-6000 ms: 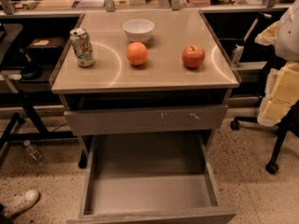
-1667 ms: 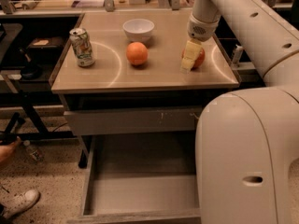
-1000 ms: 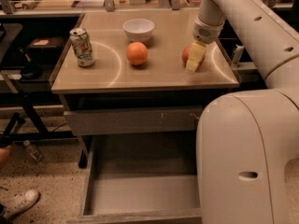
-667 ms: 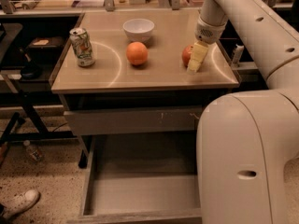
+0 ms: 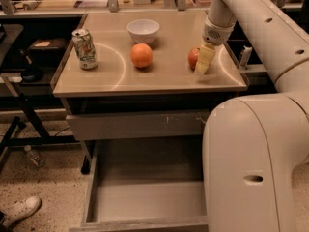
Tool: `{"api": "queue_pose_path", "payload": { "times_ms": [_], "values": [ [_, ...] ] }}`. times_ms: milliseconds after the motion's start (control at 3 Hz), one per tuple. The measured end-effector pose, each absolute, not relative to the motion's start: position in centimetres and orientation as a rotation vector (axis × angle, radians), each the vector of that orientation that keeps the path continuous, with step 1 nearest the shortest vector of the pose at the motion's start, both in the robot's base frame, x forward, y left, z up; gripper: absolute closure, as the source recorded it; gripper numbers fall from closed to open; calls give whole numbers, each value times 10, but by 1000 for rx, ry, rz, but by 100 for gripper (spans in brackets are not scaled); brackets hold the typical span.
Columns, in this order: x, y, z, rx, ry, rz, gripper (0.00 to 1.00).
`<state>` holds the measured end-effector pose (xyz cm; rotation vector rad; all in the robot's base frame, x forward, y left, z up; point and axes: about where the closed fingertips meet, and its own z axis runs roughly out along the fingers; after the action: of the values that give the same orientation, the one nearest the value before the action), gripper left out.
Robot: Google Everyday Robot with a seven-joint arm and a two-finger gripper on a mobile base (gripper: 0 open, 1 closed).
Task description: Place apple into middle drawer
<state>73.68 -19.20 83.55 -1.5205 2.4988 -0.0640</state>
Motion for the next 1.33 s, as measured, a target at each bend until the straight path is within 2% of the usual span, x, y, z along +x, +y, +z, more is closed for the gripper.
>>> {"api": "queue_pose_path", "payload": {
  "times_ms": [1000,1333],
  "values": [
    [737,-192,835,-1521,2499,-64,90],
    [737,-192,836,-1521,2498,-64,100]
  ]
}}
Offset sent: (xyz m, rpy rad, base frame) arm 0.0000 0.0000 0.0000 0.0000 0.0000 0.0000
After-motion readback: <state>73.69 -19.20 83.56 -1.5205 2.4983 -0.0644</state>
